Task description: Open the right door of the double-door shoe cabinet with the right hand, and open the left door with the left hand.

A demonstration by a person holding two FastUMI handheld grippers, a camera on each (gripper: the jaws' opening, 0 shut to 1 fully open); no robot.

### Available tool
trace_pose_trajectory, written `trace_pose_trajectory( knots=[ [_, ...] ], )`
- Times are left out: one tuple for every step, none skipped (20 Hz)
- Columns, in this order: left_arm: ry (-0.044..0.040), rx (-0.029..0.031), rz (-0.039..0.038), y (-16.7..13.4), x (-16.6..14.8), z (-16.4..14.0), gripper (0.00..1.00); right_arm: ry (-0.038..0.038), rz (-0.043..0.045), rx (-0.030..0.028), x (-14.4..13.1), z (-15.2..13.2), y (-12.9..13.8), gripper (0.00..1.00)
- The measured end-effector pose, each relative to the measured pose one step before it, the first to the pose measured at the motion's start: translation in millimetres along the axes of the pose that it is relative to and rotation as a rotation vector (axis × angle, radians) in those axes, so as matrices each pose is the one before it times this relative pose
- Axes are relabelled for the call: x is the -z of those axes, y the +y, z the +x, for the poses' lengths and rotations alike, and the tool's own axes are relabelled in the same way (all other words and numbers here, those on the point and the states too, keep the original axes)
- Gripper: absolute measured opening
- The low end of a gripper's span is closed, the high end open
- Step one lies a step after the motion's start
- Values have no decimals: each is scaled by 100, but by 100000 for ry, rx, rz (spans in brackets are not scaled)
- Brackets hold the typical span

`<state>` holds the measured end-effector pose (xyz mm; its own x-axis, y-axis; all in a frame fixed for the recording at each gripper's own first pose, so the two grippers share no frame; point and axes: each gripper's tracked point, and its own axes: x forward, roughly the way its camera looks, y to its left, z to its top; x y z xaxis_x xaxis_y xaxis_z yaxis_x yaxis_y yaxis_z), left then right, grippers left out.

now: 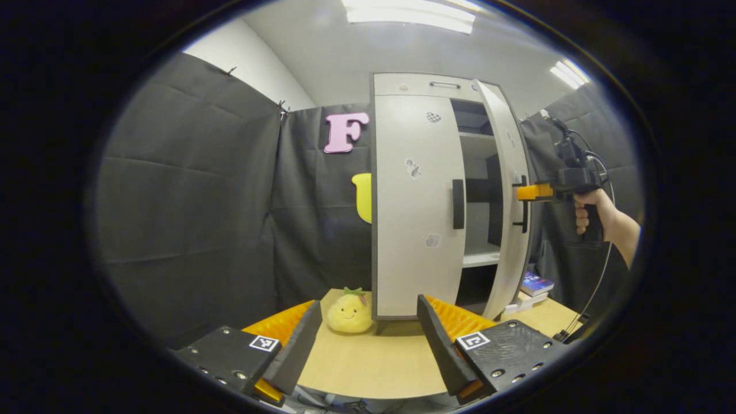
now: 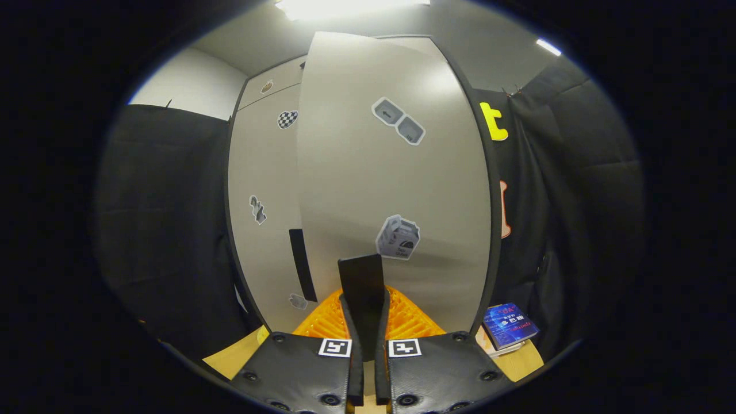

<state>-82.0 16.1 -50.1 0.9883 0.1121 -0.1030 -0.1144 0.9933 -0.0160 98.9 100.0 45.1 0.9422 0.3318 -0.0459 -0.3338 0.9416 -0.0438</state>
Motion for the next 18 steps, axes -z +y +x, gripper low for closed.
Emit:
trace_pose_trajectory(
  knots=[
    [268,374,-591,-183,88,151,96,-44,126,63,-14,-297,-166,9],
    [288,567,-762,-257,229,259,95,24,220,48,-5,-214,-142,9],
    [460,934,-768,-444,180,173,95,-123,215,108,14,-328,-205,9],
    [568,1207,-782,-474,346,152,96,-194,-43,224,72,-274,-239,9],
    [801,1697,-829,-574,274,208,96,-430,-155,-60,-40,-339,-264,9],
    [790,1383,-722,-529,447,288,96,-322,162,-318,62,-537,-262,9],
    [934,1219,-362,-472,392,201,96,-152,520,-366,-24,-400,-319,9],
    [797,1132,-6,-468,441,226,96,122,496,-173,86,-407,-399,9],
    [421,847,276,-418,135,102,96,-3,20,16,-48,-121,-322,9],
    [411,660,366,-314,145,62,96,-264,-382,249,-14,-11,-103,9],
    [148,564,264,-287,-13,102,96,-254,-488,442,7,-135,-95,9],
    [-62,532,173,-238,24,21,96,-300,-271,384,3,-279,146,9],
    [-107,345,169,-89,-108,89,96,-173,719,165,-22,-193,-162,9],
    [-90,180,254,1,15,161,96,9,1753,-336,30,-276,-309,9],
    [13,150,176,-13,-79,126,96,-54,1666,-623,-14,-211,-408,9],
    [122,65,-25,39,71,197,96,-80,1343,-435,-38,-230,-406,9],
    [294,32,-223,67,48,202,96,132,729,-98,18,-220,-333,9],
    [238,65,-402,25,80,90,96,92,441,551,-173,-361,-205,12]
  ],
)
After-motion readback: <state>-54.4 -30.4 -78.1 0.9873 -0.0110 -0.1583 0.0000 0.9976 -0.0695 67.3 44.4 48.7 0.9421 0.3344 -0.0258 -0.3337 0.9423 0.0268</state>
